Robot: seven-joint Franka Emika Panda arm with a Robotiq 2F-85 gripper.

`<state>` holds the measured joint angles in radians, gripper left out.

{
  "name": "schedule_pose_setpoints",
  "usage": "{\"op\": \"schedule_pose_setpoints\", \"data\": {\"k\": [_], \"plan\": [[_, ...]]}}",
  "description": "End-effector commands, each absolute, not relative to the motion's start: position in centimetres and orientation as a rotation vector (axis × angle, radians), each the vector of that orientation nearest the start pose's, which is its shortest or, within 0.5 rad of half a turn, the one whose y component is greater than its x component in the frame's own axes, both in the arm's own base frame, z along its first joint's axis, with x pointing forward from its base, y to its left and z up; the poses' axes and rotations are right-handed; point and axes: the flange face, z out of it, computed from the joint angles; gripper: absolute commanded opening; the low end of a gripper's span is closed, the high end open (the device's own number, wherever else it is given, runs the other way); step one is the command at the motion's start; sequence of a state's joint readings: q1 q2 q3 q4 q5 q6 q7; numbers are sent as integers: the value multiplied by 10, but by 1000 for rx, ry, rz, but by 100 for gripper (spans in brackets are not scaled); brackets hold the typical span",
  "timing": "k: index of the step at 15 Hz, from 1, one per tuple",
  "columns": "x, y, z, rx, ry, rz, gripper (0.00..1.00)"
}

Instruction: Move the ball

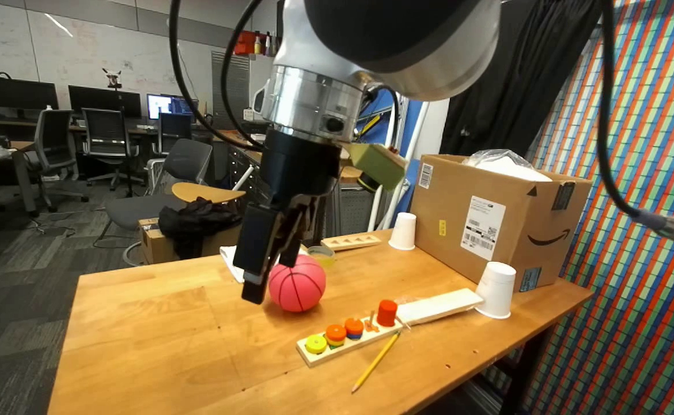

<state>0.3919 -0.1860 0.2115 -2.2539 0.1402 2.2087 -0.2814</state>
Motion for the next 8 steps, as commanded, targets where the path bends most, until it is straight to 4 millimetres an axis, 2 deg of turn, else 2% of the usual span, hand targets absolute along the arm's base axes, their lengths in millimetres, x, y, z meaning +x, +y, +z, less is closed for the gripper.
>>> {"op": "schedule_pose_setpoints", "data": {"k": [1,5,8], "plan": [[469,307,451,-2762,-1242,-180,100],[528,313,437,-2789,-1232,-117,100],[563,309,421,-2857,-1141,23,100]]}}
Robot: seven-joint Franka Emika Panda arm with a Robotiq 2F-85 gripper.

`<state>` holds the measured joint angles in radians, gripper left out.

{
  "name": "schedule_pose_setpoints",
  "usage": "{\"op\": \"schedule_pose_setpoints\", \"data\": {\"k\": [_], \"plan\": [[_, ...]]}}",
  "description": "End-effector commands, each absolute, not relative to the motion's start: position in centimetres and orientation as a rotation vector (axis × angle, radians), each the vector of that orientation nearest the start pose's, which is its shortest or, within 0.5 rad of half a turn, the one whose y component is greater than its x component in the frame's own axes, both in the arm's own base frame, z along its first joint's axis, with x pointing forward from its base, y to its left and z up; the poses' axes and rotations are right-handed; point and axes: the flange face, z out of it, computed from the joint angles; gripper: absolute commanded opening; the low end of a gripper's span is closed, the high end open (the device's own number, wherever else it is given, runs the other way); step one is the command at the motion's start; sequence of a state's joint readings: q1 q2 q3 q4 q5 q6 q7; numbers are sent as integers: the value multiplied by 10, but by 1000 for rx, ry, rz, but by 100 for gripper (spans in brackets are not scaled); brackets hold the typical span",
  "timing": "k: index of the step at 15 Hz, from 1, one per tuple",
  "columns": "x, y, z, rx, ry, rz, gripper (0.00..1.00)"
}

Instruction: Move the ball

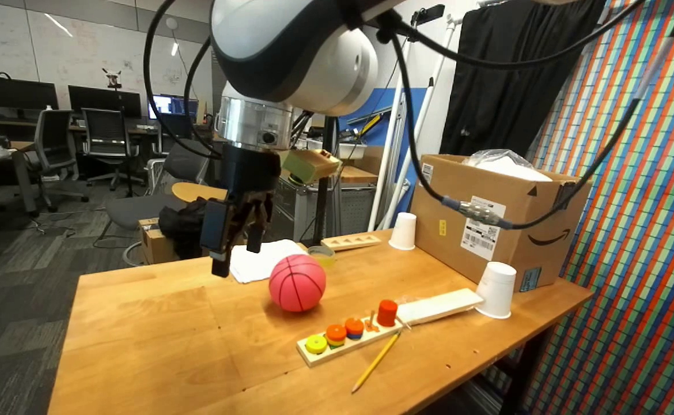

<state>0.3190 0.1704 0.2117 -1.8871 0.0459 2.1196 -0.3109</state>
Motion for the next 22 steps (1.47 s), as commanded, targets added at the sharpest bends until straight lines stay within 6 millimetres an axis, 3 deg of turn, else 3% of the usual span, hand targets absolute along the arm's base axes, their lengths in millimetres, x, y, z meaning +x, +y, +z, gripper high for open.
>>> {"op": "schedule_pose_setpoints", "data": {"k": [1,5,13,18,22], "plan": [[570,307,420,-2869,-1097,78,100],[588,307,415,-2881,-852,303,100],[620,322,432,-2670,-796,405,100],[650,309,406,-2752,-852,384,100],[662,292,384,-2848,-904,418,100]]}}
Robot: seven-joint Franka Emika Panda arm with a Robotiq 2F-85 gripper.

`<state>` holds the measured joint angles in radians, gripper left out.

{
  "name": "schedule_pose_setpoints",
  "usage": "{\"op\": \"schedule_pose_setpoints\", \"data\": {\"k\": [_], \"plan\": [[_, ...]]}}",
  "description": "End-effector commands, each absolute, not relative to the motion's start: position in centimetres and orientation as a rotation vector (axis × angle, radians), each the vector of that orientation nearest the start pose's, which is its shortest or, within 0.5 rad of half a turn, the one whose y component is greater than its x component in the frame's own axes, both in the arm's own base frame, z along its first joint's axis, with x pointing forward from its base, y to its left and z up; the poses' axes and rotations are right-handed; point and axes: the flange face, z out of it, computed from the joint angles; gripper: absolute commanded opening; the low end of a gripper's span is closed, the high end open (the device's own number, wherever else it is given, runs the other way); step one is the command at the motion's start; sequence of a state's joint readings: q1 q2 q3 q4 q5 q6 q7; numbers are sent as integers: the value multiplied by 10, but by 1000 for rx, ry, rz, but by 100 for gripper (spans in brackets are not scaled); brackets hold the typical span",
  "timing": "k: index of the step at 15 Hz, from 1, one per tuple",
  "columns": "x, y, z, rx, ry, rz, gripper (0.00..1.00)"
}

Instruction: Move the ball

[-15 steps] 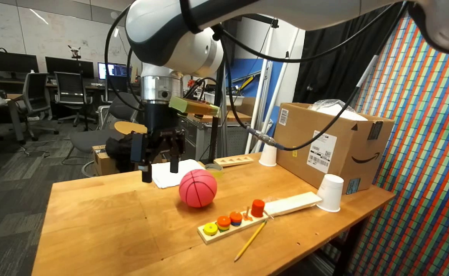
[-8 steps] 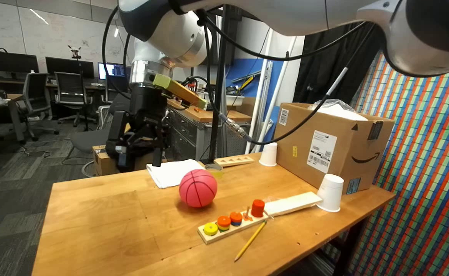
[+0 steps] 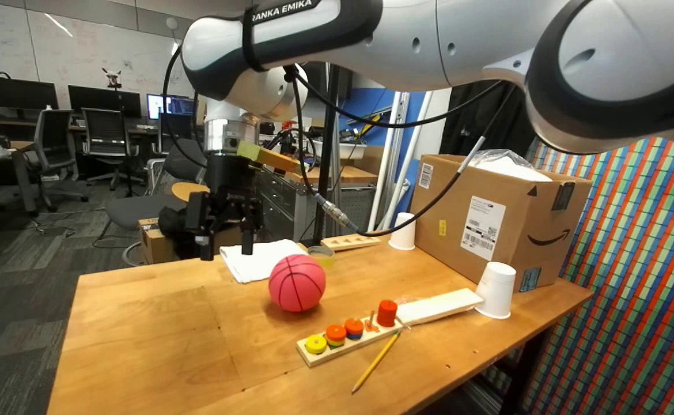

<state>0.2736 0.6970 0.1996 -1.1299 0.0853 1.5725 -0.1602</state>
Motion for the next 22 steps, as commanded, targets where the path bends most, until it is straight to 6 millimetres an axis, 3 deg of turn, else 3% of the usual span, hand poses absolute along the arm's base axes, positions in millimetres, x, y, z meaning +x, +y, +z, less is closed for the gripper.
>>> {"op": "schedule_pose_setpoints", "data": {"k": [1,10,15,17,18,22], "plan": [[663,288,378,-2860,-898,424,100],[673,250,335,-2841,-780,543,100],[680,219,315,-2850,-671,624,100],[693,183,327,-2942,-610,568,100],[702,146,344,-3014,-542,531,100],[717,43,391,-3180,-290,401,100]]}}
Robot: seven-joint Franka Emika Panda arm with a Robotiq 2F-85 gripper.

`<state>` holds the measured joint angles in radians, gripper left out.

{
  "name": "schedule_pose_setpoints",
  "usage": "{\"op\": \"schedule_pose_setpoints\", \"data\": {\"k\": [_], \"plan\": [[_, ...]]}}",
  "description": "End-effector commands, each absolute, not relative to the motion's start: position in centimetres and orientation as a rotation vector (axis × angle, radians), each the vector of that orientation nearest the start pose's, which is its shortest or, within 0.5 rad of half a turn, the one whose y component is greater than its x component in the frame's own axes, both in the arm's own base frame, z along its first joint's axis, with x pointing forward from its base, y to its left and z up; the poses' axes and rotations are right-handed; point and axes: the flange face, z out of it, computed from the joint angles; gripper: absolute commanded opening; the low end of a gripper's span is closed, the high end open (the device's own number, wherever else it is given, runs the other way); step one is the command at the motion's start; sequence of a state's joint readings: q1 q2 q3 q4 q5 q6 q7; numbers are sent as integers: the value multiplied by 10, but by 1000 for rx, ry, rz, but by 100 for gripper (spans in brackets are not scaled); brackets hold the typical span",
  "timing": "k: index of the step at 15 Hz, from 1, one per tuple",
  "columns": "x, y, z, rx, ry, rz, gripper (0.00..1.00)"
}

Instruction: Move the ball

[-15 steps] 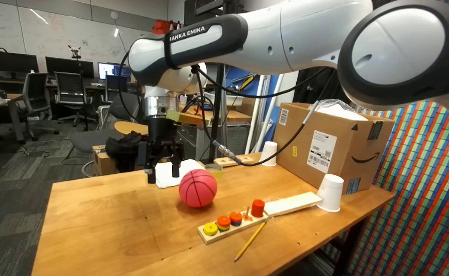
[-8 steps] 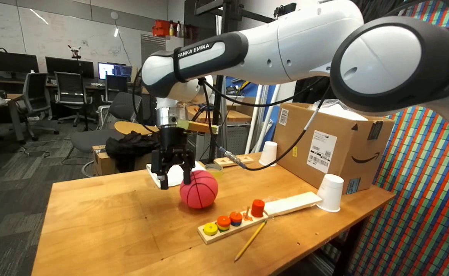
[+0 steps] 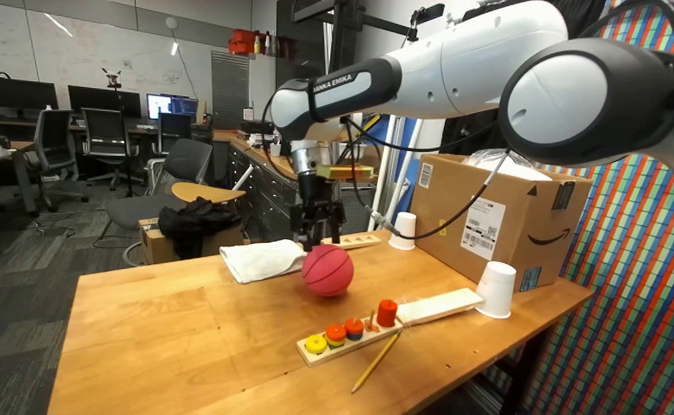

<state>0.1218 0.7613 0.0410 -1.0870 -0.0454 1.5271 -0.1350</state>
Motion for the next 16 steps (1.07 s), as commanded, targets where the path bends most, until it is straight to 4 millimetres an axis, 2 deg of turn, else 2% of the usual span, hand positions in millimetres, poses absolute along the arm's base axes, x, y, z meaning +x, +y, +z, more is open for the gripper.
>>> {"op": "schedule_pose_setpoints", "data": {"k": [1,3,4,5,7,9,11,14,16], "plan": [[717,14,407,-3207,-213,363,100],[712,-39,443,-3246,-63,275,100],[708,-56,460,-3262,2,223,100],[707,-67,472,-3274,50,179,100],[701,-65,491,-3264,45,121,100],[696,-39,504,-3242,-35,63,100],[692,1,511,-3217,-151,11,100],[683,73,509,-3155,-322,-42,100],[679,117,497,-3109,-418,-37,100]]}}
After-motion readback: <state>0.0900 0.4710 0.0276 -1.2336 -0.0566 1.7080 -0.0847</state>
